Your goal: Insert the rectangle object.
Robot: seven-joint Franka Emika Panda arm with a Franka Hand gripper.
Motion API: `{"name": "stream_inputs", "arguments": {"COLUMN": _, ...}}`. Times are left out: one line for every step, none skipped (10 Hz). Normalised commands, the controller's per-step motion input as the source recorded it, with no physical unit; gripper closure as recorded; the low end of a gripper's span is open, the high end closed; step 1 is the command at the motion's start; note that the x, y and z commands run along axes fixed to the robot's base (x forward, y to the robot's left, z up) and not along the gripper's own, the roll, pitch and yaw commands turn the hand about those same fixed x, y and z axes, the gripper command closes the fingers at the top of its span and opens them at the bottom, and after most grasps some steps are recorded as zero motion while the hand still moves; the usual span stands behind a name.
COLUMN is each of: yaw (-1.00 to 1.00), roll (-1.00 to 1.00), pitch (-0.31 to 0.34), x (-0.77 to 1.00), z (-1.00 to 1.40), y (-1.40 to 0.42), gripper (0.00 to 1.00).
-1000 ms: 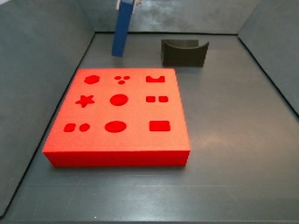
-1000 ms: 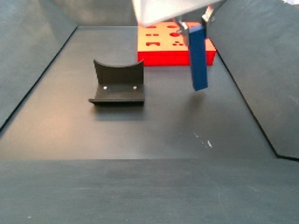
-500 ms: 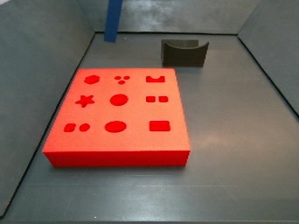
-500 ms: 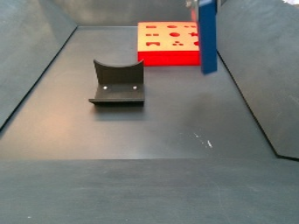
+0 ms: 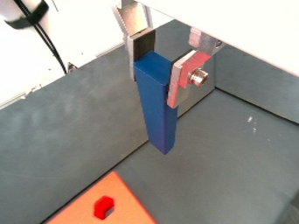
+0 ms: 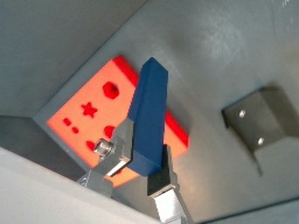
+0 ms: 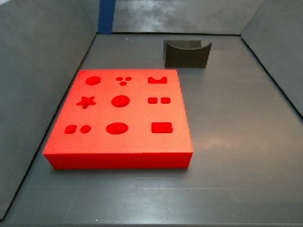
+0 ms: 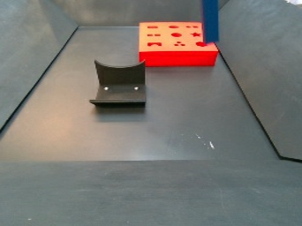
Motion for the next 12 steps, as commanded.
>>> {"name": "stream_inputs", "arguments": {"yaw": -0.44, "roll": -0.22, "pitch": 0.291, "x": 0.4, "z": 1.0, "y": -0.11, "gripper": 1.0}}
{"name": "stream_inputs", "arguments": {"yaw": -0.53, "roll": -0.38, "pitch": 0.239, "x": 0.43, "z": 0.62, "y": 0.03, "gripper": 1.0}}
{"name": "stream_inputs", "arguments": {"yaw": -0.54, "roll": -0.49, "pitch": 0.116, "x": 0.35, "z": 0.29, "y": 0.14, "gripper": 1.0}}
{"name": "stream_inputs", "arguments": {"yaw": -0.49, "roll": -0.5, "pitch": 0.004, "x": 0.27, "z": 0.1, "y": 0.14, "gripper": 1.0}}
{"name": "stream_inputs", "arguments": {"yaw": -0.41, "roll": -0.5, "pitch": -0.123, "x": 0.14, "z": 0.0, "y": 0.07, "gripper": 1.0}}
{"name": "stream_inputs", "arguments": {"yaw": -0.35, "roll": -0.5, "pitch": -0.24, "x": 0.06, "z": -0.06, "y": 0.0, "gripper": 1.0}}
{"name": "stream_inputs", "arguments": {"yaw": 0.13, "roll": 0.17, "pitch": -0.12, "x": -0.17, "z": -0.01, "y": -0.85, "gripper": 1.0}}
{"name": "stream_inputs", "arguments": {"yaw": 0.09, "roll": -0.01, "pitch": -0.001, "x": -0.09, "z": 0.0, "y": 0.0, "gripper": 1.0}}
{"name": "stream_inputs", "arguments": {"yaw": 0.03, "roll": -0.38, "pitch": -0.056, "x": 0.0, "z": 0.24, "y": -0.42, "gripper": 1.0}}
{"name": "stream_inputs", "arguments": {"yaw": 0.0, "roll": -0.39, "pitch": 0.0, "x": 0.23, "z": 0.75, "y": -0.64, "gripper": 1.0}}
{"name": "stream_inputs", "arguments": {"yaw": 0.0, "roll": -0.29, "pitch": 0.1, "x": 0.43, "z": 0.94, "y": -0.56, "gripper": 1.0}}
{"name": "stream_inputs", "arguments": {"yaw": 0.0, "roll": -0.25, "pitch": 0.141, "x": 0.44, "z": 1.0, "y": -0.55, "gripper": 1.0}}
